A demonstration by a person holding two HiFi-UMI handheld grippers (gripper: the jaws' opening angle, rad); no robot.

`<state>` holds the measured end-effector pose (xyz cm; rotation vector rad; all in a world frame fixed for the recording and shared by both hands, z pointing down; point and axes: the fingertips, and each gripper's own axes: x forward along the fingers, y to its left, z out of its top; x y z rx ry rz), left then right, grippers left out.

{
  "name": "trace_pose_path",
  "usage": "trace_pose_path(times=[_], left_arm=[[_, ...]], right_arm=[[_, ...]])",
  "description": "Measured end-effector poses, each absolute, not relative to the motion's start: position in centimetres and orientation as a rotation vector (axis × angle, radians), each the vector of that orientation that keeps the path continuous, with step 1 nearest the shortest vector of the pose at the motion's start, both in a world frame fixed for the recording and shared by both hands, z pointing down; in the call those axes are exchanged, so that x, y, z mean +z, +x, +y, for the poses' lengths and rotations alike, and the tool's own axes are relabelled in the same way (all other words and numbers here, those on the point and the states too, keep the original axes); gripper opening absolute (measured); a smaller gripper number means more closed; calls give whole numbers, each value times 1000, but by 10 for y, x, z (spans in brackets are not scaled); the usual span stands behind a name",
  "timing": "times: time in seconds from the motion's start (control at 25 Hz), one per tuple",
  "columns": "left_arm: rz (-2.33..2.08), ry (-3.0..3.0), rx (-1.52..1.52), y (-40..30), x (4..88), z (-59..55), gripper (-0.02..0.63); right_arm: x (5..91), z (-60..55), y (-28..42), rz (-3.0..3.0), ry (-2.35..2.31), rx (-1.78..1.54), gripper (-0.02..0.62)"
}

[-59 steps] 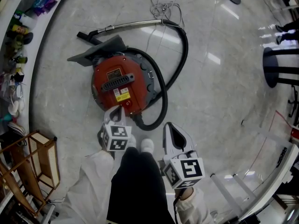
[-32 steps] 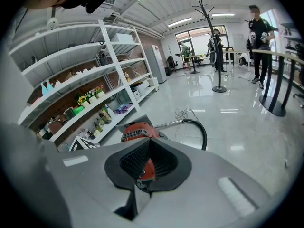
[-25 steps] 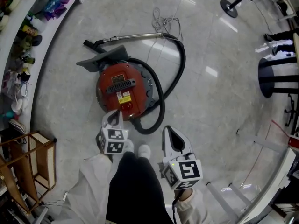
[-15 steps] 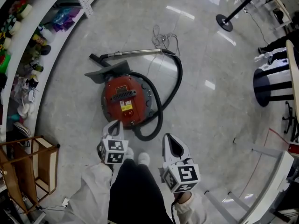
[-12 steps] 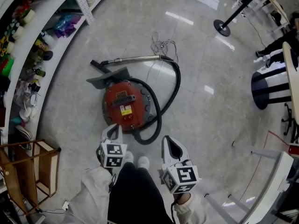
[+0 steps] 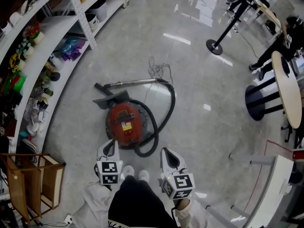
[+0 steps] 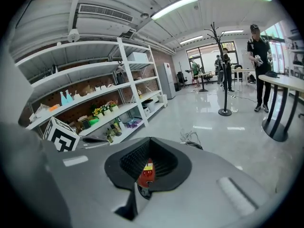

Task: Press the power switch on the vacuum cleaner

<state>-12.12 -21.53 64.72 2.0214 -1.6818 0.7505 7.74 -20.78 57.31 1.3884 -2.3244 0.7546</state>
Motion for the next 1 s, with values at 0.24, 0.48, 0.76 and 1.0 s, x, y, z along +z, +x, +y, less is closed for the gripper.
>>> trace_pose_path(times=[0.24,0.48,0.76,1.0], left_arm=[[-1724,2083,693,-118,588,-209,0],[-1772,2141,662,-119,539,-212,0],[-1823,2167,634,-122,495,-204,0],[-1863,2212,609,-121,461,-192,0]], right_arm=[[535,-208,90,-2356,1419,699,0],[498,-209,91,-2413,1437,656,0],[475,-201,93,-2450,1428,607,0],[450,-204,97,-2492,1451,562,0]])
